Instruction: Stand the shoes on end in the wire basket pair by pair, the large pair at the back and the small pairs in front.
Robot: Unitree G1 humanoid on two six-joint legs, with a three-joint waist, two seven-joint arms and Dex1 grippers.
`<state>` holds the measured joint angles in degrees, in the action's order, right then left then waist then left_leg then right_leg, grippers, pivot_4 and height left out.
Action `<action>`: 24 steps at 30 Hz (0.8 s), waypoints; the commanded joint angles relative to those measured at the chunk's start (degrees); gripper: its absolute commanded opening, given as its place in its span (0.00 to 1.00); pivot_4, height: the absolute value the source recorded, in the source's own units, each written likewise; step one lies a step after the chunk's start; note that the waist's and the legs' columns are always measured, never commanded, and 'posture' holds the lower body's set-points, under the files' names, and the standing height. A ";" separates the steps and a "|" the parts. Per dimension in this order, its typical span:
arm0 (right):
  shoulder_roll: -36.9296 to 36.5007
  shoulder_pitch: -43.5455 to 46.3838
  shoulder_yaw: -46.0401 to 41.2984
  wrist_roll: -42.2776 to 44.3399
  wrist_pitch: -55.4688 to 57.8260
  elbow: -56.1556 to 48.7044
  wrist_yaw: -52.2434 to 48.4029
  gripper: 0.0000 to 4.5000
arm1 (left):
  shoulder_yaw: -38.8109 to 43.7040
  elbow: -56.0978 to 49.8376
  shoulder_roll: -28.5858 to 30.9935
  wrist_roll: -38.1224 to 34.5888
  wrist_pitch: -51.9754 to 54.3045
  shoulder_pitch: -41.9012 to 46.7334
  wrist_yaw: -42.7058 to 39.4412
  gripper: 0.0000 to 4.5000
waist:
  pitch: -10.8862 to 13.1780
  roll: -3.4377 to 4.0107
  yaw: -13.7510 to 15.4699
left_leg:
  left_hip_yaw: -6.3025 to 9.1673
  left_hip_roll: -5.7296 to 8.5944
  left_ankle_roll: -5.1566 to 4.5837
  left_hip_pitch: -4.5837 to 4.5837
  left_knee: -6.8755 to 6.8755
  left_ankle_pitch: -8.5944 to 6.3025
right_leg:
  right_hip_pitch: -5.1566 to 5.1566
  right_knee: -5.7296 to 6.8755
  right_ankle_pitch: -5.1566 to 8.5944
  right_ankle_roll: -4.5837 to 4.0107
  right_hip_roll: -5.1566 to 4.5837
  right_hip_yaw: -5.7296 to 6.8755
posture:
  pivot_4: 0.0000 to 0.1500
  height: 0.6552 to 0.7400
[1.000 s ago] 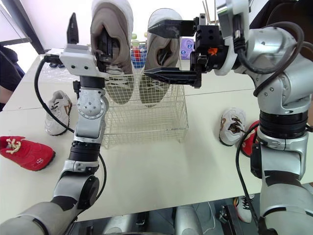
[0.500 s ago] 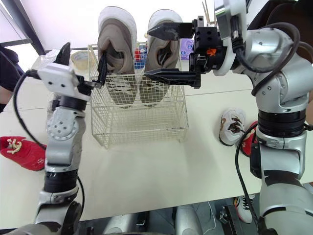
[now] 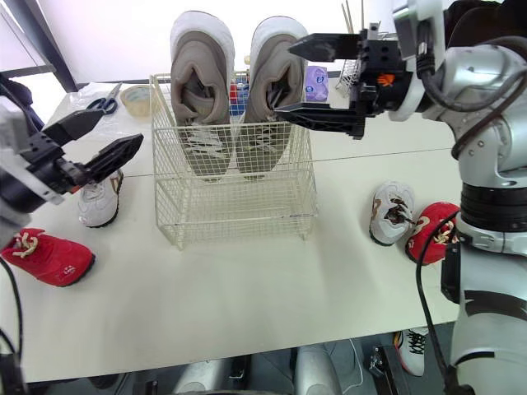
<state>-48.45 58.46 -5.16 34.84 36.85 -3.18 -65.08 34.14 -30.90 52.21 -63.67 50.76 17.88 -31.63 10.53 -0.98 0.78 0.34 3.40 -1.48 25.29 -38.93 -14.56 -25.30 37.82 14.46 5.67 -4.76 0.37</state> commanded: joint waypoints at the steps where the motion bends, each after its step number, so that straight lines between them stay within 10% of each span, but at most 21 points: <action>1: -3.50 -4.29 -2.73 -4.15 3.23 -2.60 7.67 1.00 | 0.14 0.72 3.90 -8.97 2.28 1.80 -7.40 0.98 | 0.00 0.01 -0.04 | 0.00 0.00 0.02 -0.01 0.00 0.02 | 0.04 -0.05 0.01 -0.02 0.00 0.00 | 1.00 1.00; 7: -6.08 -16.67 -6.51 -7.96 12.42 -11.19 20.62 1.00 | -4.79 2.82 5.93 -10.60 1.93 4.04 -12.79 0.98 | 0.04 0.17 -0.26 | -0.02 0.00 0.03 -0.02 0.07 0.03 | -0.01 -0.06 0.00 -0.03 0.02 -0.03 | 1.00 1.00; 15: 14.00 -38.00 -16.07 -17.72 33.90 -36.15 52.03 1.00 | -13.22 6.40 2.38 -5.72 -1.16 9.19 -16.46 0.98 | -0.01 0.20 -0.03 | -0.03 -0.02 0.05 -0.03 0.13 0.05 | -0.01 -0.04 -0.01 -0.02 0.05 -0.07 | 1.00 1.00; 24: 24.05 -52.62 -18.11 -21.82 35.42 -45.90 59.24 1.00 | -15.18 6.26 1.19 -4.01 -1.40 10.39 -16.85 0.98 | -0.02 0.21 -0.26 | -0.04 -0.01 0.04 -0.16 0.13 0.05 | 0.10 -0.04 -0.01 -0.01 0.14 -0.07 | 1.00 1.00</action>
<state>-25.18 6.28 -21.79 13.57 72.25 -45.94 -6.47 18.64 -23.63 53.36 -67.99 50.45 27.44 -48.35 10.51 -0.77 0.52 0.30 3.38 -1.44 25.09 -38.78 -14.51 -25.16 37.79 14.46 5.65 -4.61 0.30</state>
